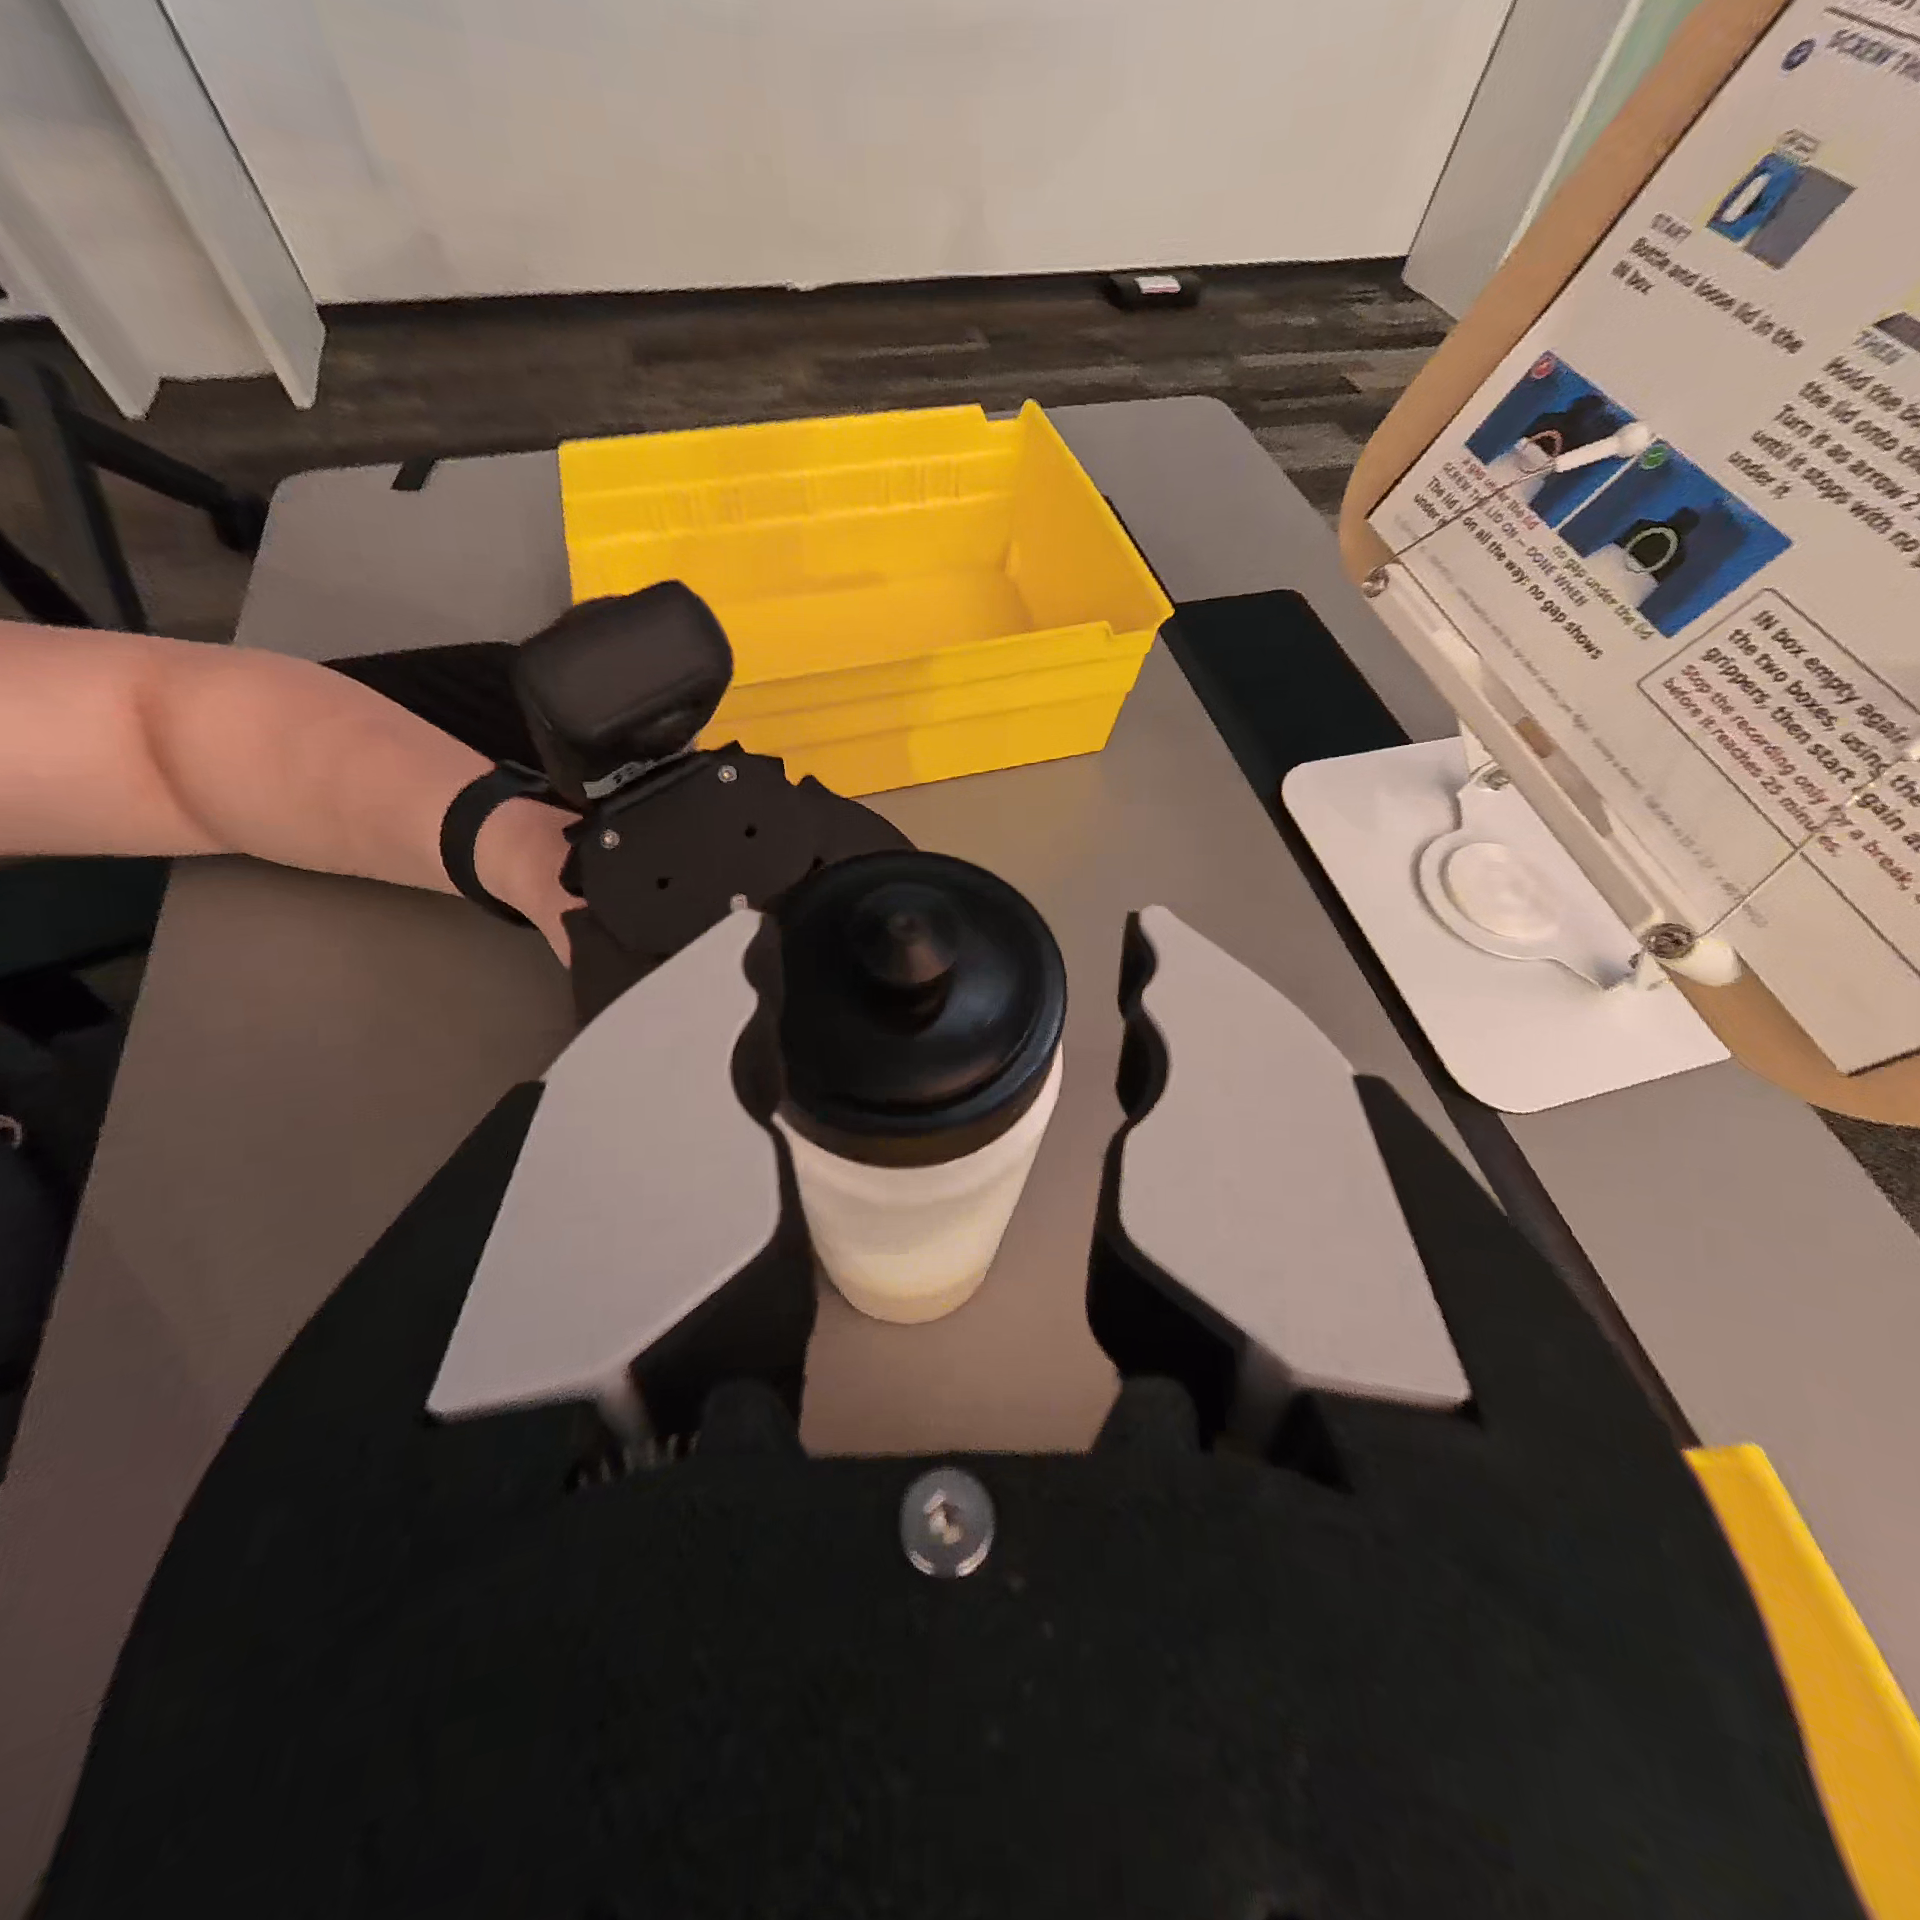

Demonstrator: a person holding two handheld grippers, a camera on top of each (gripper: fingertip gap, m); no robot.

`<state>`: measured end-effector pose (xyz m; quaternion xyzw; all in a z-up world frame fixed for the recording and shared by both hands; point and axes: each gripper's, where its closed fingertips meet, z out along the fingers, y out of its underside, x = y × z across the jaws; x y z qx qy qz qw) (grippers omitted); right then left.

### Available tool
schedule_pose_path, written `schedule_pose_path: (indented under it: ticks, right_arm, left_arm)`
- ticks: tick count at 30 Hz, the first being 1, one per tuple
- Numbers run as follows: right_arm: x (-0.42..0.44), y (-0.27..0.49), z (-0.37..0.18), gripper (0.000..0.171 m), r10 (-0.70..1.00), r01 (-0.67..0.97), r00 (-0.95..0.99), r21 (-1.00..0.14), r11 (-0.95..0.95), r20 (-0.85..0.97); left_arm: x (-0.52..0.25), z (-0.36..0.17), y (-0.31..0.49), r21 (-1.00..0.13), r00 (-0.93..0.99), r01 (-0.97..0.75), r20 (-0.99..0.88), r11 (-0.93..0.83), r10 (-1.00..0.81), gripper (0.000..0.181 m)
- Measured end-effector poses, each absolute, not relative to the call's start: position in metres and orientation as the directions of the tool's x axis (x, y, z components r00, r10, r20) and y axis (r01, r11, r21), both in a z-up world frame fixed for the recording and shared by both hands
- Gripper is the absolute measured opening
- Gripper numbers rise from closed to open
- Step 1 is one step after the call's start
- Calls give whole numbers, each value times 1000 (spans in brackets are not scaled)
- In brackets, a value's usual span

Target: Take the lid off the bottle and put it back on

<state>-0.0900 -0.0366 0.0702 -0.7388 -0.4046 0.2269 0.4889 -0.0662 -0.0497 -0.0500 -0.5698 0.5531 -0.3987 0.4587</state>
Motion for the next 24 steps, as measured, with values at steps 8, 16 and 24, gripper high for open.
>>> schedule_pose_path:
  ticks: [8, 16, 24]
  right_arm:
    - [-95, -44, 62, 23, 858, 394, 513, -891, -225, 10]
    - [-96, -45, 62, 44, 855, 401, 518, -890, -215, 27]
    - [-98, -46, 54, 70, 907, 369, 422, -910, -186, -14]
  left_arm:
    - [-66, -50, -51, -964, 67, -264, -47, 28, -997, 87]
    - [-66, -50, -51, -964, 64, -264, -45, 27, -997, 86]
    - [-66, -51, -51, -965, 58, -260, -36, 19, -998, 86]
